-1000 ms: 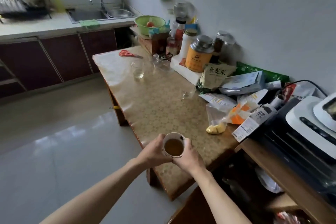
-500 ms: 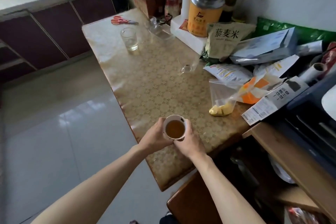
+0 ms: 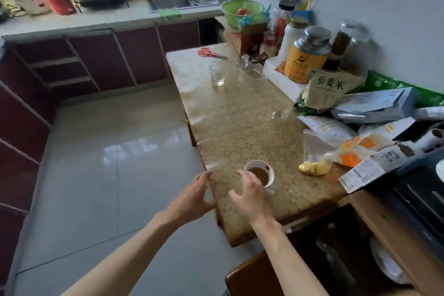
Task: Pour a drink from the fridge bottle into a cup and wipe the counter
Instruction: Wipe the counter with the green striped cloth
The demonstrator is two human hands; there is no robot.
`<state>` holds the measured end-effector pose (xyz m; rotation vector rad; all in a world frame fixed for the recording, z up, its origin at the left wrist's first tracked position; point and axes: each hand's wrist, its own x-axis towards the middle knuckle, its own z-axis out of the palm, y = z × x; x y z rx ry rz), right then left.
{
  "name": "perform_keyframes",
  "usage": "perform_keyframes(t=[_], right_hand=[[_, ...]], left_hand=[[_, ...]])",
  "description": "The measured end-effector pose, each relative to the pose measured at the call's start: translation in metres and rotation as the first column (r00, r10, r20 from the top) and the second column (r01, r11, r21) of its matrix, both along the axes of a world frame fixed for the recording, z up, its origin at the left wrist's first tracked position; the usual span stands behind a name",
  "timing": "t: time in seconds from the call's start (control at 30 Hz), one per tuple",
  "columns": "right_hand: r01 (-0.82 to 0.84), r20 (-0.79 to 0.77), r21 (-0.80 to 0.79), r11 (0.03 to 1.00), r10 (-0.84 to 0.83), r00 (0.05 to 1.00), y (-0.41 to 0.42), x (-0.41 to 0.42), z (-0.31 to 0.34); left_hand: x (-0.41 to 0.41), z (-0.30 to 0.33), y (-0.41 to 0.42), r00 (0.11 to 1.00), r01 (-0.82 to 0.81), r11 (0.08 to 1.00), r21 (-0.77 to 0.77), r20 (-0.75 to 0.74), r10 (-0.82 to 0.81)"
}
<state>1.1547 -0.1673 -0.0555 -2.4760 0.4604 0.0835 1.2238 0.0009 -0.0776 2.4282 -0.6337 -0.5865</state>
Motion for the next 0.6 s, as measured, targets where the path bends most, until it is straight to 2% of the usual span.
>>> perform_keyframes(t=[0.2, 0.33, 0.47, 0.6], right_hand=[[-0.269, 0.016, 0.059, 0.961, 0.269, 0.963, 0.132, -0.027, 0.006], [-0.516, -0.041, 0.037, 0.856, 0.518, 0.855, 0.248, -0.056, 0.008], [-0.75, -0.119, 0.019, 0.661, 0.747, 0.655, 0.366, -0.09, 0.012], [-0.919, -0.159, -0.011, 0.393, 0.907, 0.39, 0.472, -0.127, 0.024]], left_hand=[[-0.076, 0.016, 0.14, 0.973, -0.207, 0.975, 0.085, 0.124, 0.196], [-0.14, 0.028, 0.255, 0.898, -0.419, 0.901, 0.111, 0.196, 0.393], [-0.222, 0.041, 0.362, 0.732, -0.678, 0.726, 0.117, 0.196, 0.652], [-0.298, 0.049, 0.446, 0.459, -0.887, 0.462, 0.028, 0.176, 0.871]])
